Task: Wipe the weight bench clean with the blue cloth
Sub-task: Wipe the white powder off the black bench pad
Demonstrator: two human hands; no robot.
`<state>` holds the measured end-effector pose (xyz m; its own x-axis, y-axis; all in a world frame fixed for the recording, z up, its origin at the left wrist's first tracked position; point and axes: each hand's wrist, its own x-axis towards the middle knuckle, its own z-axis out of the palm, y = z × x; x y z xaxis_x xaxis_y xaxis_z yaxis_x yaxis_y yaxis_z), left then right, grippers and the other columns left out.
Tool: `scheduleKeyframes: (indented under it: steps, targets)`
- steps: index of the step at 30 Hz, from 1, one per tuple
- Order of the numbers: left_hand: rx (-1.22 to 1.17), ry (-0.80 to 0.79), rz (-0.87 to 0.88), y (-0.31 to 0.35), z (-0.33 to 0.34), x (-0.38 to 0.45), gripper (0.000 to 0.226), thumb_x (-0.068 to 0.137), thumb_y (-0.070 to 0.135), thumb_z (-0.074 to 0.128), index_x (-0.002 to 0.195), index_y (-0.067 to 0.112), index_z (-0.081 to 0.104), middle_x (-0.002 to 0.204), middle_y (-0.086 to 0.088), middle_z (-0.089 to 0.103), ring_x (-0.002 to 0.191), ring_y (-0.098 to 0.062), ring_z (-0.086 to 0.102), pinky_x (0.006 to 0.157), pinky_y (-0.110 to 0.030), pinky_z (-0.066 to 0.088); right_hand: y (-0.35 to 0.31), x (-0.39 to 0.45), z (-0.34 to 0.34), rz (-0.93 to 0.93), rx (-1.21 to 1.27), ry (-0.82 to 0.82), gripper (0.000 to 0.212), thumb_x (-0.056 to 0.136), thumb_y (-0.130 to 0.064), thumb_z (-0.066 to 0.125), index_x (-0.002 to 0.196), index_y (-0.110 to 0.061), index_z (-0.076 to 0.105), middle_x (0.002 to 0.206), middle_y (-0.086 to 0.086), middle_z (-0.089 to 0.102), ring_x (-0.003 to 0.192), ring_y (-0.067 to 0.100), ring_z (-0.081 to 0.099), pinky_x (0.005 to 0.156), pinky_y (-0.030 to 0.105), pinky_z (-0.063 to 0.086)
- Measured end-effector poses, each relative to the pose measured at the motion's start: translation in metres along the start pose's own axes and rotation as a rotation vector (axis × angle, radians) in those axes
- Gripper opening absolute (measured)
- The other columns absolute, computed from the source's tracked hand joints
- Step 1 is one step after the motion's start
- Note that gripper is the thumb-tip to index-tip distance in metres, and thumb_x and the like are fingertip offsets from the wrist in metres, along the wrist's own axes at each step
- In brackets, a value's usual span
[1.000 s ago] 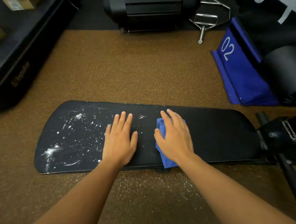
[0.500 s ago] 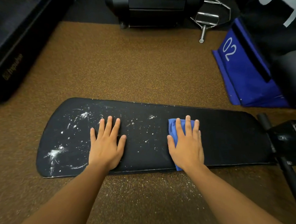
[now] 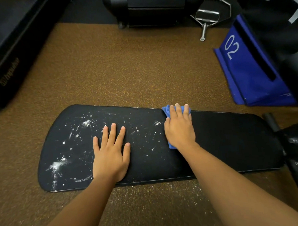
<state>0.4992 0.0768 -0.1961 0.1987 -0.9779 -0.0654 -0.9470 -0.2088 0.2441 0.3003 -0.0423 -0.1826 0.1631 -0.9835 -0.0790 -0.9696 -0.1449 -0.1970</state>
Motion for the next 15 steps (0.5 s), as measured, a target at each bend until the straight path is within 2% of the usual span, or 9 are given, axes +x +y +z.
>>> scheduleKeyframes:
  steps: [5,8,15]
  targets:
    - [0.006,-0.001,0.000,0.002,-0.001,-0.001,0.062,0.093,0.054,0.007,0.152,0.033,0.008,0.160,0.004,-0.003,0.146,-0.016,-0.012,0.117,-0.048,-0.005,0.011,-0.046,-0.004,-0.121,0.029,-0.049,0.059,0.094,-0.033,0.038,0.148,-0.015,0.024,0.159,0.007,0.014,0.146,0.030,-0.001,0.118,0.044,0.011]
    - [0.018,-0.001,0.005,0.001,-0.001,-0.001,0.062,0.093,0.054,0.006,0.152,0.032,0.008,0.160,0.003,-0.002,0.146,-0.017,-0.011,0.117,-0.048,-0.004,0.022,-0.063,-0.004,-0.127,0.031,-0.055,0.056,0.095,-0.030,0.037,0.148,-0.016,0.024,0.159,0.005,0.013,0.147,0.028,-0.001,0.118,0.043,0.012]
    - [0.022,-0.002,0.008,0.003,-0.001,-0.003,0.062,0.093,0.053,0.005,0.152,0.032,0.004,0.160,0.003,-0.005,0.146,-0.017,-0.015,0.117,-0.048,-0.005,0.010,-0.028,-0.004,0.135,0.041,0.029,0.055,0.098,-0.023,0.030,0.149,-0.006,0.018,0.158,0.015,0.010,0.144,0.039,-0.001,0.117,0.048,0.011]
